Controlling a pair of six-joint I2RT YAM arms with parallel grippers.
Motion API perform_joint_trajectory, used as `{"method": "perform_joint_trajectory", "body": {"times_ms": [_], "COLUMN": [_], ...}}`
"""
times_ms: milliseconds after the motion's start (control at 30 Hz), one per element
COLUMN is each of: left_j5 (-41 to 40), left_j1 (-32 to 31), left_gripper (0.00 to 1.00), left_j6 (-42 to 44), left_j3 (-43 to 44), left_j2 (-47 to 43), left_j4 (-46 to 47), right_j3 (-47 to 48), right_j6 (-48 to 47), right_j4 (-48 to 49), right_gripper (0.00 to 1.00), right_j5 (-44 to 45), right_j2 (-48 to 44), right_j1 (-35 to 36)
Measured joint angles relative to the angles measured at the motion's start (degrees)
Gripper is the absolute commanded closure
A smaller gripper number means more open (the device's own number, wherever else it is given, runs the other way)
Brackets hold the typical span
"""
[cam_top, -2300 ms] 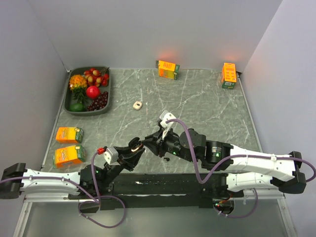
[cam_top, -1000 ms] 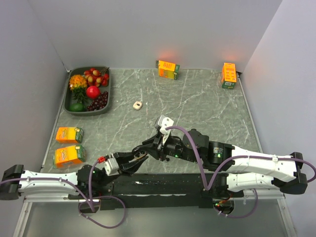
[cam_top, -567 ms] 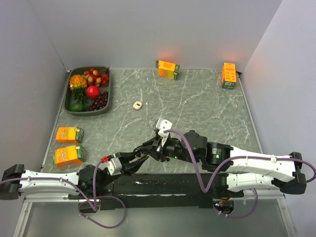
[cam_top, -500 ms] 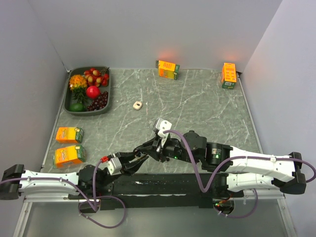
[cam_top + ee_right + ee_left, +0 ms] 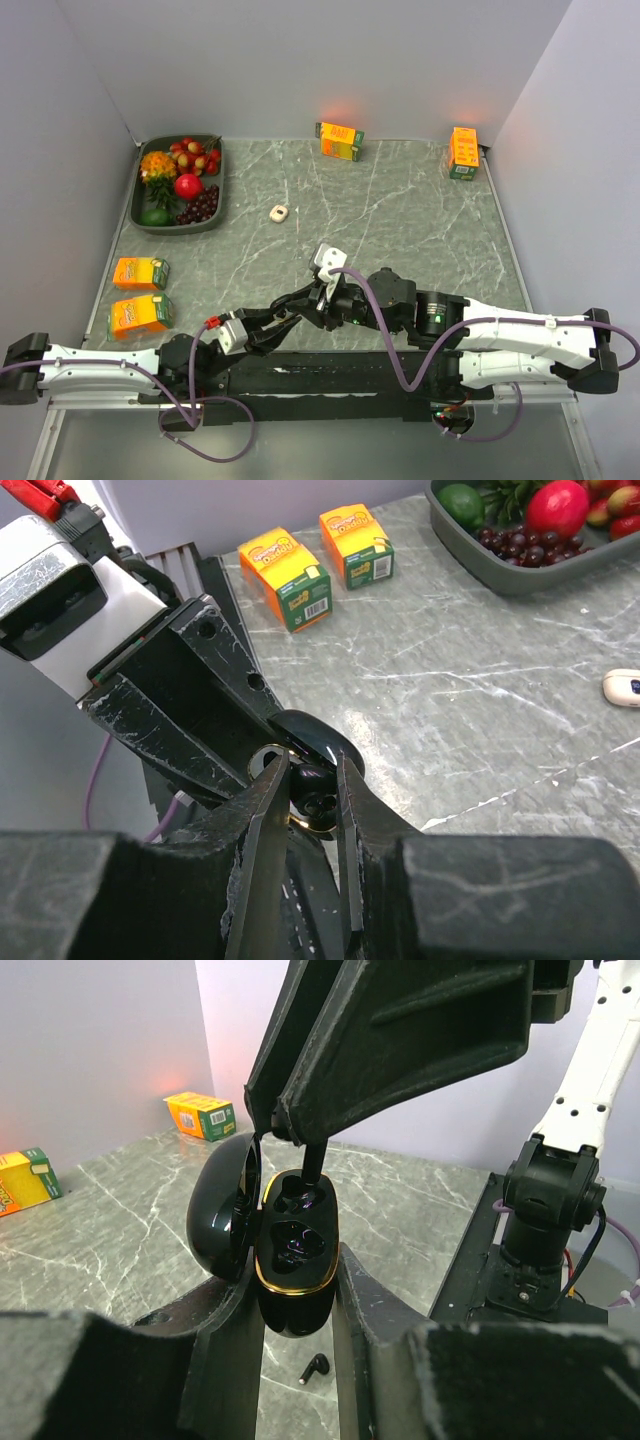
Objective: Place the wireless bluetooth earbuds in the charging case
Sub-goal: Place the earbud in the charging case.
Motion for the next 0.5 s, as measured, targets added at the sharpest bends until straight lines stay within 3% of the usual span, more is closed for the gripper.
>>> {"method": "perform_joint_trajectory", "body": {"times_ms": [500], "left_j5": [0.02], "left_j1": [0.0], "left_gripper": [0.99], "left_j6": [0.0], "left_j3": [0.0], "left_j2": [0.0], "left_j4": [-0.35], "right_j3": [-0.42], "right_j6": [-0.22], "right_j4": [0.76], "right_gripper": [1.0], "right_j5": [0.72], "right_j2": [0.13], "right_j1": [0.0]}}
